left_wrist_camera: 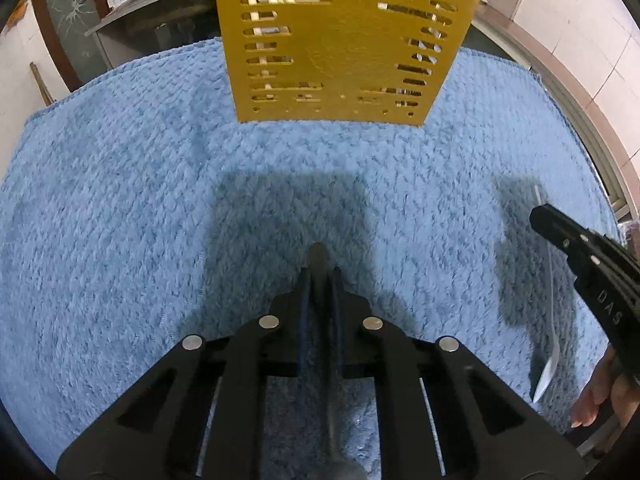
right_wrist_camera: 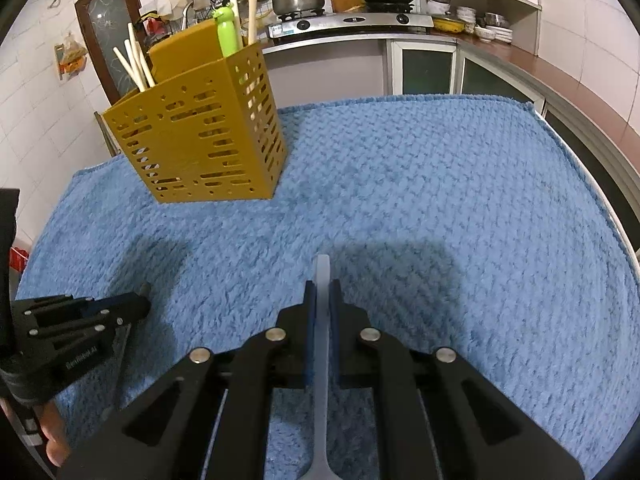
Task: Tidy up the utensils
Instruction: 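Lift both spoons upright and lower them into the yellow holder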
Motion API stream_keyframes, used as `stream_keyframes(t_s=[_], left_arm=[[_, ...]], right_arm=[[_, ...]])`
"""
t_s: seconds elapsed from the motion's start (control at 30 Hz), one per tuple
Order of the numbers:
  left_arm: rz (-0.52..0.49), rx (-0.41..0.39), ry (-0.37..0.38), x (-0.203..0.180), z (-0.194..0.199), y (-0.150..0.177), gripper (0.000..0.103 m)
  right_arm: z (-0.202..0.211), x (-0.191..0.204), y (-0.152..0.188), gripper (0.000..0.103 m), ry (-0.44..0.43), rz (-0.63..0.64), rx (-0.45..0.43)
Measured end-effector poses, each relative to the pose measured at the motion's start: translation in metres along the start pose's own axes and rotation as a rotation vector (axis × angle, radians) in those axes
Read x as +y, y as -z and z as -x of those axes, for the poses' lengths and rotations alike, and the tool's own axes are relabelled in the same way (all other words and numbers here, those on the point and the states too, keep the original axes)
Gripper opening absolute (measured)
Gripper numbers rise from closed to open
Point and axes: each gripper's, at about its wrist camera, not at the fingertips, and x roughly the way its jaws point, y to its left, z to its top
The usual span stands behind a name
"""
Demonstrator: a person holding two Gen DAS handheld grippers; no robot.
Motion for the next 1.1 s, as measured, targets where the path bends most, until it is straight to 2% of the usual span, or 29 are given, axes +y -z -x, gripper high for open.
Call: stream_keyframes(t_s=[0.27,0.43,0.6,0.7,0.93,1.1], left_arm=[[0.010,-0.119,0.034,0.015,0.039,-0.002,0.008],[0.012,-0.228,0.039,0.027,0.066,-0.001,0.008],[0.031,-0.284,0.064,0.040,0.085,0.001,0.008],[0.026,-0.319,0.055,0.047,0.093,0.002,0.008],[0.026,-0.376,0.064,0.062,0.109,0.009,0.007],[0.034,-0.392,0.069,0.068,0.113,0.006,0.007]], right_arm=[[0.029,0.007,-0.003,0.007,-0.018,0.014,-0.079],[0.047,0.014,0.001,0.007,-0.039,0.019,-0.143],[0.059,0.018,0.005,0.007,-0.052,0.026,-0.186],[0.065,0.023,0.008,0.007,-0.052,0.036,-0.212],[0.081,0.032,0.001,0.007,-0.049,0.053,-0.291],[0.083,0.037,-0.005,0.007,-0.051,0.061,-0.316]])
